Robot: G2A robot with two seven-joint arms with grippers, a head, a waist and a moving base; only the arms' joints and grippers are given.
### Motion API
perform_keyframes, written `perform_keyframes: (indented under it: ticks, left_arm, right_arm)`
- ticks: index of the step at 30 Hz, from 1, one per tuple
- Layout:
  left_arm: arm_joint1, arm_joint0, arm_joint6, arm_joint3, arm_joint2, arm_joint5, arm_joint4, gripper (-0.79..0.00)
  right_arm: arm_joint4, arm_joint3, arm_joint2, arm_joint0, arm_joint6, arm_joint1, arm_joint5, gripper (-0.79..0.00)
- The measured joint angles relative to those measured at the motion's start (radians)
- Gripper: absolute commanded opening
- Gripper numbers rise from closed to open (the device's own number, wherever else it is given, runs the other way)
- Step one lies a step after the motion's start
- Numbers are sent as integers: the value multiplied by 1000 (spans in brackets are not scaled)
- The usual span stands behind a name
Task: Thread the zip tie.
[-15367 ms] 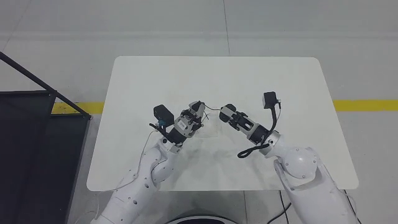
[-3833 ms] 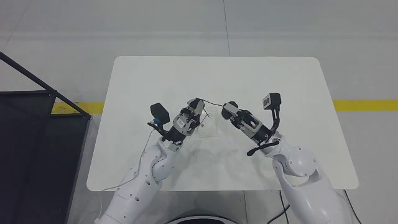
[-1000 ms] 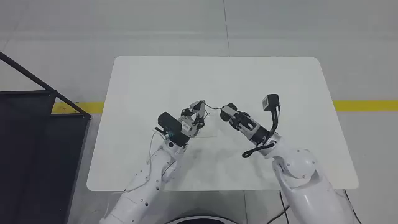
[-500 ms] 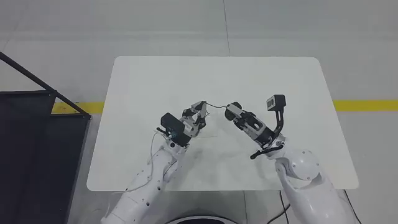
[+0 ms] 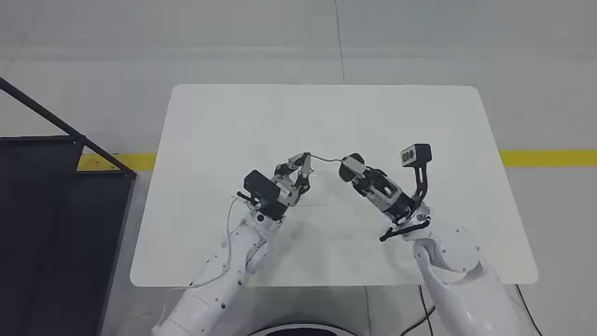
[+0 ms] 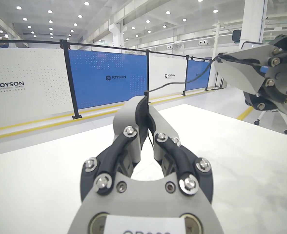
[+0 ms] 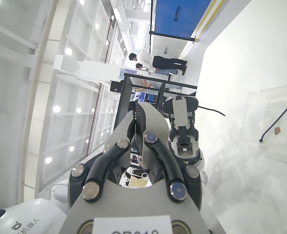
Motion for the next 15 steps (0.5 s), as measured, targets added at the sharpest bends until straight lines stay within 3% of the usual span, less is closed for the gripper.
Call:
perform_keyframes:
  ticks: [15]
  left_arm:
    - [-1,5,-1,-4,-5,-9,4,-785]
  right_arm:
    - [-62,2,-26,24,-13,-1,63,-785]
